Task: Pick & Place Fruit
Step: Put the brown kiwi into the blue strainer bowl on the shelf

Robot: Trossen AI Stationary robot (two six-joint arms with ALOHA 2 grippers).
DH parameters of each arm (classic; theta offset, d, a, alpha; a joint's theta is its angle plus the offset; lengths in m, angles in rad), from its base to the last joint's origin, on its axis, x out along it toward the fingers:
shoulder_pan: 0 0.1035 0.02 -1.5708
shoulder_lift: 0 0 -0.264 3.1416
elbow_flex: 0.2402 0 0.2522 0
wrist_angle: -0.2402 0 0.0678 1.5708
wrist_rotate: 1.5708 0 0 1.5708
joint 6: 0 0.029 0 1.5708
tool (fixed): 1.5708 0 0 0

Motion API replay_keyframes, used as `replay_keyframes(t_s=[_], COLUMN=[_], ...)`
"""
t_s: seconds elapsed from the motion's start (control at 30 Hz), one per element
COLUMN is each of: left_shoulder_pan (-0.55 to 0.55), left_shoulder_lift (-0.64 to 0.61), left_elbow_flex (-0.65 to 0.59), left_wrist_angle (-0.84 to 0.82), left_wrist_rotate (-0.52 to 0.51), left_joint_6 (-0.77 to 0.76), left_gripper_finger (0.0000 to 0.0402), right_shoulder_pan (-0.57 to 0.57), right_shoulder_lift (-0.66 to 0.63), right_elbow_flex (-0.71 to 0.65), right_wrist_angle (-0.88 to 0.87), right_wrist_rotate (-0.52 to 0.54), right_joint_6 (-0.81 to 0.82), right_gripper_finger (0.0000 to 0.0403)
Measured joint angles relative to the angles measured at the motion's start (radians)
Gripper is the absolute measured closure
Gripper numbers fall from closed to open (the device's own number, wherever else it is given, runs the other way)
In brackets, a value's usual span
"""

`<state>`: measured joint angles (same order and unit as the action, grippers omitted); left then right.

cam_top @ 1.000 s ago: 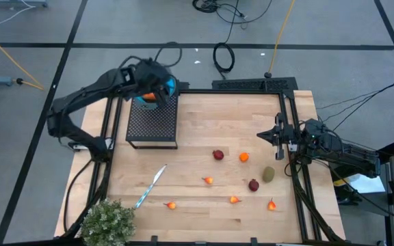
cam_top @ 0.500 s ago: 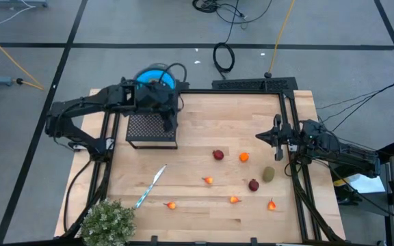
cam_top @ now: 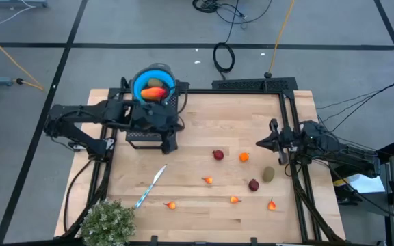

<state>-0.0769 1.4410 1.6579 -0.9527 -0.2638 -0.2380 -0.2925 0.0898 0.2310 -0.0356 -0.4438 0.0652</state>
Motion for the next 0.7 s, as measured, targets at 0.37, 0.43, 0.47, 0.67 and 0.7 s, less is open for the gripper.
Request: replay_keyframes(t_s=[0.37,0.43,0.47,0.67,0.7], left_shoulder_pan=[-0.018,-0.009,-0.004,0.019,0.021], left_shoulder_lift=[-0.034,-0.043,-0.054,-0.143,-0.163], left_elbow_flex=[-0.223,-0.267,-0.29,-0.451,-0.477], left_wrist_angle=[0.287,0.335,0.374,0.507,0.514], left_wrist_rotate=[0.116,0.143,0.154,0.187,0.187], left_joint_6=[0.051,0.055,0.061,0.078,0.077], left_gripper_finger=[0.0393,0.0398,0.04,0.0393,0.0393], right_shoulder_pan=[0.0,0.001,0.002,0.035,0.042], right_shoulder_lift=[0.032,0.061,0.077,0.216,0.239], right_elbow_flex=[0.049,0.065,0.074,0.153,0.167], right_wrist_angle=[0.009,0.008,0.005,0.002,-0.002], right_wrist_rotate=[-0.078,-0.085,-0.085,-0.085,-0.084], right_joint_6=[0.039,0.04,0.039,0.021,0.02], right_gripper_finger=[0.0403,0.0403,0.0403,0.0403,0.0403])
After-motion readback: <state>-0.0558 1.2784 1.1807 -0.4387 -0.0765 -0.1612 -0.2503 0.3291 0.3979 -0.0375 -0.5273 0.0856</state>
